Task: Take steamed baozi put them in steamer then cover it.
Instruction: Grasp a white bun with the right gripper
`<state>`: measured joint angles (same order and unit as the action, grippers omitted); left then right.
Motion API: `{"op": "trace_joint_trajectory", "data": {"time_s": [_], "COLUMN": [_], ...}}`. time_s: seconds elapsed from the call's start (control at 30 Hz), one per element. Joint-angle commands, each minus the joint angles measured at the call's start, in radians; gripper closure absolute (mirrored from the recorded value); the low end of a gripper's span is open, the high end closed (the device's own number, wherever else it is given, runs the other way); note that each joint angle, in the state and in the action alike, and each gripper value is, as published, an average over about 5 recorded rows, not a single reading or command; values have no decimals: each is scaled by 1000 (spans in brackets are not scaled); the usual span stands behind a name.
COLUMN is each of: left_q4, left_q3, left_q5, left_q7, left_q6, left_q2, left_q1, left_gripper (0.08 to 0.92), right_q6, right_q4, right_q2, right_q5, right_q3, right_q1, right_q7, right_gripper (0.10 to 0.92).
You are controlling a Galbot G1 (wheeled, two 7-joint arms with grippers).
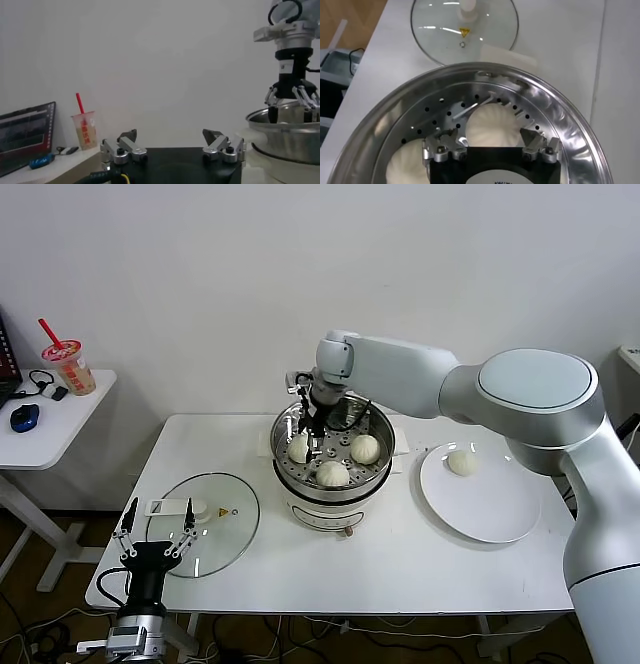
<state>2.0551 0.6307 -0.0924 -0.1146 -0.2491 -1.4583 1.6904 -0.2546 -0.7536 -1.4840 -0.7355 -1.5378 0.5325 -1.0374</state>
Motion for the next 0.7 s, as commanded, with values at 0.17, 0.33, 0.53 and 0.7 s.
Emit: {"op": "trace_joint_trajectory", "data": {"time_s": [0.17,0.33,0.53,0.7], "left_q4": [1,3,3,3], "left_q3": [-1,-4,-6,-3], "left_q5": [0,-3,-11,-17], "left_q7": [1,1,0,-1], "left_q6": [-2,1,1,1], "left_q2": [2,1,-1,-6], "left_q1": [-1,-3,-4,-8], "left_gripper": [177,177,177,177], "right_q6": [2,0,-2,-3], "right_q4": [40,38,35,27], "right_q2": [-19,-19,-15,-7], "right_q5": [41,45,49,51], "right_q3": [19,28,37,41], "right_q1": [-30,-29,-28,-25], "right_q7": [-4,-7,-6,-6], "right_gripper": [203,203,261,356]}}
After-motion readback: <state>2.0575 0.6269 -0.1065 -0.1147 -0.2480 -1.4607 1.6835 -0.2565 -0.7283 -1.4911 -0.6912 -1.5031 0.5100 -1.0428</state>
